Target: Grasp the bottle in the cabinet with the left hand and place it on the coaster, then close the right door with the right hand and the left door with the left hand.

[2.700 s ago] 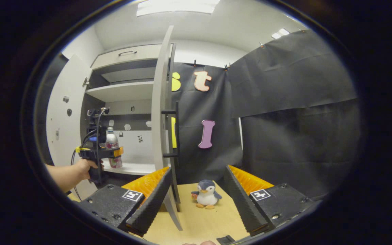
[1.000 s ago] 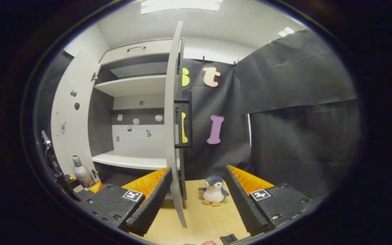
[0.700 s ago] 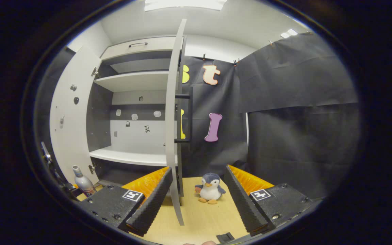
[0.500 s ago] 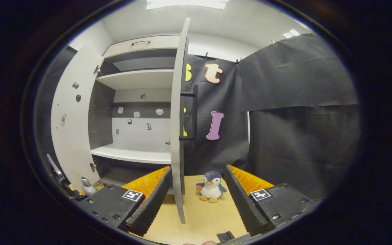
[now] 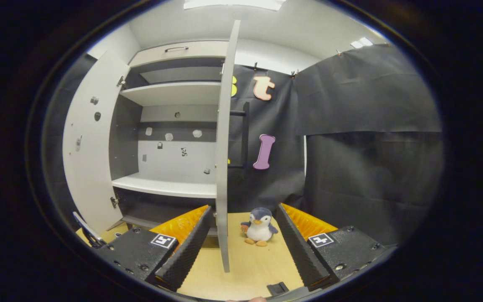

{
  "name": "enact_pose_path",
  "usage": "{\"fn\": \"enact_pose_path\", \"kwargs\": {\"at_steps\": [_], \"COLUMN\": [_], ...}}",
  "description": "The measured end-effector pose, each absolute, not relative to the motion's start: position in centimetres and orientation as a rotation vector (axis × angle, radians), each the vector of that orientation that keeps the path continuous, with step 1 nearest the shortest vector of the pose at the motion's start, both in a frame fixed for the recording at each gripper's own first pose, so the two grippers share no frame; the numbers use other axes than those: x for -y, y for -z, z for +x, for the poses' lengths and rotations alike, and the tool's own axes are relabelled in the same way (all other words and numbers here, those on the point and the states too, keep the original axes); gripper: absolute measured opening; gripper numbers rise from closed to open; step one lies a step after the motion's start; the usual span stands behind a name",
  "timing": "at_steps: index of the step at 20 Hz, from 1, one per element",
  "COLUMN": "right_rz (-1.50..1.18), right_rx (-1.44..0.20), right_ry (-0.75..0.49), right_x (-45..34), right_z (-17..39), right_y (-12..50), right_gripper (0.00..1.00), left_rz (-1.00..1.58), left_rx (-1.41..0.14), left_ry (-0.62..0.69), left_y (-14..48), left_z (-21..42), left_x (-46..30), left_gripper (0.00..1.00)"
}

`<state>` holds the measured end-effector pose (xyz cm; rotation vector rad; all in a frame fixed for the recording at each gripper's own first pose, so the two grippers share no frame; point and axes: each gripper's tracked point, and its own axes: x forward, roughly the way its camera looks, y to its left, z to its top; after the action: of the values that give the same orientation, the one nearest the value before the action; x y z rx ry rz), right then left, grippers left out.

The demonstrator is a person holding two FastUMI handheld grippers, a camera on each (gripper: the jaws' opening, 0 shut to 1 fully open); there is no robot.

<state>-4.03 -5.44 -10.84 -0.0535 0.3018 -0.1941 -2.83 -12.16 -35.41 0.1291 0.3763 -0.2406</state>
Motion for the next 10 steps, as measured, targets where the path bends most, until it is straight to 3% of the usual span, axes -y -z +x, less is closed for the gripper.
{"fn": "enact_pose_path", "kwargs": {"at_steps": [1,10], "right_rz": [-0.056,-0.071], "right_rx": [-0.310,-0.319], "right_ry": [0.191,0.194], "right_x": [5.2,4.9], "right_z": [-4.1,-4.4], "right_y": [11.1,11.5], "right_gripper": [1.00,1.00], "left_rz": [0.130,0.137], "left_rx": [-0.388,-0.461], "left_ry": [0.246,0.241], "left_y": [36.2,40.1], "left_z": [-2.7,-2.9], "left_x": [12.2,11.8], "left_gripper": [0.80,0.80]}}
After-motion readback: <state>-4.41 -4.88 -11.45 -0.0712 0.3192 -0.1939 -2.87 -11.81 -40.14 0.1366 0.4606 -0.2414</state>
